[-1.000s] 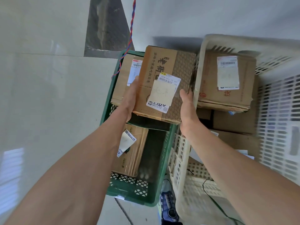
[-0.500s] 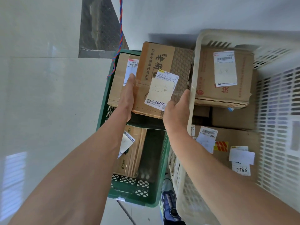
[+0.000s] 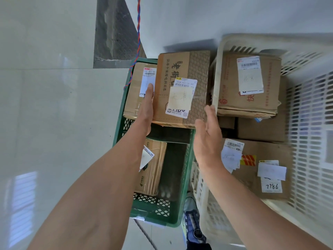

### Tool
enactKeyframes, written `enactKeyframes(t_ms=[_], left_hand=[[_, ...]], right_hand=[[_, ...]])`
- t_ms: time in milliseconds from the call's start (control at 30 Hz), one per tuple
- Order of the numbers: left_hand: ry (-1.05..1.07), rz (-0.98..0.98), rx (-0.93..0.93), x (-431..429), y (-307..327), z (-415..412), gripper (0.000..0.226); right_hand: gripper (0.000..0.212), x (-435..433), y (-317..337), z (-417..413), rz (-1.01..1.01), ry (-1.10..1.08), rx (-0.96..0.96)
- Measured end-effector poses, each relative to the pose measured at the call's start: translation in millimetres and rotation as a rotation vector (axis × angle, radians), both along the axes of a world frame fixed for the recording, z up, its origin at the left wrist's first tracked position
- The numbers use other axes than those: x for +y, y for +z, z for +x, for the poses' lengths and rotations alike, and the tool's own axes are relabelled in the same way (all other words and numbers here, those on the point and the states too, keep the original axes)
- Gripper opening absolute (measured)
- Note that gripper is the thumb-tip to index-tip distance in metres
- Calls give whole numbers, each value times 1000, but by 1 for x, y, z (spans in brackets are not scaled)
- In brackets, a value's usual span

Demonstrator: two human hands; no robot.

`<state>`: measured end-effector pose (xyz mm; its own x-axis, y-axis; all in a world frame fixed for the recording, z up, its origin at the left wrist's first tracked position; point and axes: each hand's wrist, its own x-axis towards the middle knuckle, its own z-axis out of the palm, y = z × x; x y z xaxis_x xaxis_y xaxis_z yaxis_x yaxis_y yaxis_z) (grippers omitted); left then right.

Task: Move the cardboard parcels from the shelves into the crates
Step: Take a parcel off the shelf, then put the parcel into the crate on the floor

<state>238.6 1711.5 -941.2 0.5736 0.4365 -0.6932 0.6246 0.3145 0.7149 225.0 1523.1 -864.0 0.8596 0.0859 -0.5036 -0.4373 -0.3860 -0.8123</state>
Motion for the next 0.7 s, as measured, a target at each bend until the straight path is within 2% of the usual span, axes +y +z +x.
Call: enactKeyframes(t_ms=[100,133,233,333,400,533,633,700], left_hand=[[3,48,0,1,21,-11,33],[-1,55,7,1,30,-15,34],[-33,56,-6,-7,60,-27,56],[-101,69,-58,-27,107,-35,41],[-134,69,-85,-45,148,-39,34],[-143,49,-136,-87,231,-45,60],[-121,47,-159,-118,285,-50,71],[-114,64,-198,-145,327,-54,89]], right_hand=[[54,-12,12,-5,25,-1,31],[53,-17,18,-8,38,-4,34],[52,-32,42,-15,90,-26,41],[52,-49,77,-15,139,-65,12],[62,-61,105,-12,173,-84,-27],[85,-87,168,-1,257,-101,-66],[90,-107,213,5,318,-97,-73],[91,-130,249,3,351,-90,-90]])
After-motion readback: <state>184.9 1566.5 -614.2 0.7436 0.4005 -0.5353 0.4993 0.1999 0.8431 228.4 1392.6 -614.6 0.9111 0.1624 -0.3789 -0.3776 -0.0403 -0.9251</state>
